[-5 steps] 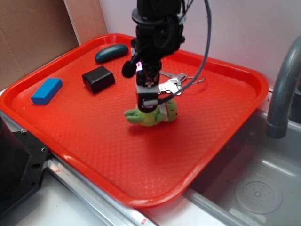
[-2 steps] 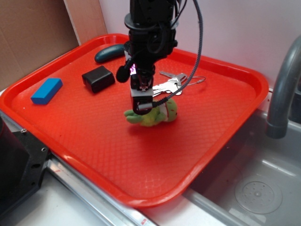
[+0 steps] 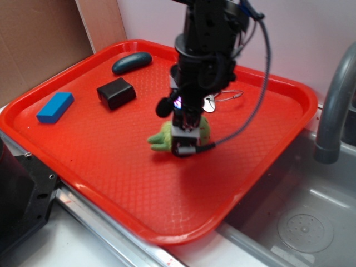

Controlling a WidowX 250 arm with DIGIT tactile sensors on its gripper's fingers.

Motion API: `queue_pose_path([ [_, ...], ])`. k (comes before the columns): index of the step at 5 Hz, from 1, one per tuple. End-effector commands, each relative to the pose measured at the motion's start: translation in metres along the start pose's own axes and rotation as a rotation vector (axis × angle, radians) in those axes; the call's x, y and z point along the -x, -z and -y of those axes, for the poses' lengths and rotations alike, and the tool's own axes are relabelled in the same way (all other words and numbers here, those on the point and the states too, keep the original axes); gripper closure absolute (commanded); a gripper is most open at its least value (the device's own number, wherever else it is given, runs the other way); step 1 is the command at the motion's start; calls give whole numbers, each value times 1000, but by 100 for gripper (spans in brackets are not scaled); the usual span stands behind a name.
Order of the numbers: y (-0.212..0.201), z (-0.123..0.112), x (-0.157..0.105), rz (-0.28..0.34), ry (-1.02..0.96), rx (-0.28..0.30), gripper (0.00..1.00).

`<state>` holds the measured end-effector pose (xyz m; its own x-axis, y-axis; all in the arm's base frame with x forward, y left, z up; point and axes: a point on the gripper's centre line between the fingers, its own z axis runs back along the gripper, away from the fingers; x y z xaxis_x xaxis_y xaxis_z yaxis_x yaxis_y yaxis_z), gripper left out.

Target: Grab the green animal.

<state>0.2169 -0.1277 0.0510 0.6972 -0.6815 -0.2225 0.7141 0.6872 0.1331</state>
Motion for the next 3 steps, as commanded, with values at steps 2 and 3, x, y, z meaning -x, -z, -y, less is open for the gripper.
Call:
queue_pose_path([
  [2, 28, -16, 8, -68, -65, 61, 0],
  [3, 22, -26, 8, -35, -93, 82, 0],
])
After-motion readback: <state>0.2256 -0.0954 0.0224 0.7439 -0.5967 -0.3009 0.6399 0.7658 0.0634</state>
